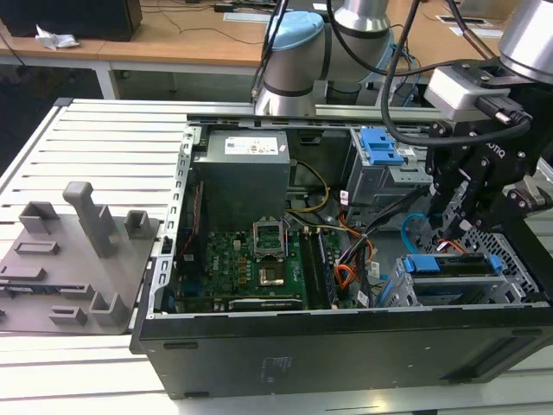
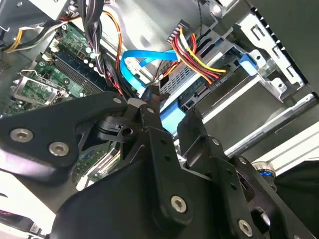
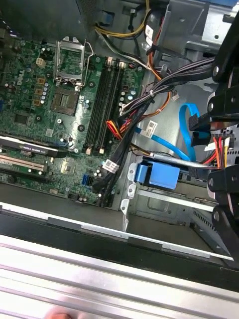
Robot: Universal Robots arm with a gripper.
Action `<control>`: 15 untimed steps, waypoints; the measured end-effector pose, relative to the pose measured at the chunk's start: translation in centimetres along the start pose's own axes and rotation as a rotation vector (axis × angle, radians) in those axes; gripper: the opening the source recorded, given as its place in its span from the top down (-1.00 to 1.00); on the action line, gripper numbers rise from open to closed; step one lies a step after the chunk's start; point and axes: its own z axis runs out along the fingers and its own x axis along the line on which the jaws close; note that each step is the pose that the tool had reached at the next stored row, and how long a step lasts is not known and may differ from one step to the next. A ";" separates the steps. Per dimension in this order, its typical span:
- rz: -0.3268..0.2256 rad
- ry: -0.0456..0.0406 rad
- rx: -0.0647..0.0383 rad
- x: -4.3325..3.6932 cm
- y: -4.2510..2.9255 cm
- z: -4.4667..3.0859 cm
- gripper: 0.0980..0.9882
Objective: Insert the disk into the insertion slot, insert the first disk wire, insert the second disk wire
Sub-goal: 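Insert the second disk wire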
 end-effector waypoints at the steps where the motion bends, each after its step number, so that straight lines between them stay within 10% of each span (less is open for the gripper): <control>1: -0.001 0.0062 -0.001 -0.02 0.05 0.02 0.27; 3: -0.003 0.0201 -0.005 -0.05 0.18 0.10 0.27; 6: -0.003 0.0205 -0.005 -0.05 0.18 0.09 0.30; 10: -0.003 0.0206 -0.005 -0.05 0.18 0.09 0.85; 15: -0.003 0.0206 -0.005 -0.02 0.19 0.10 0.86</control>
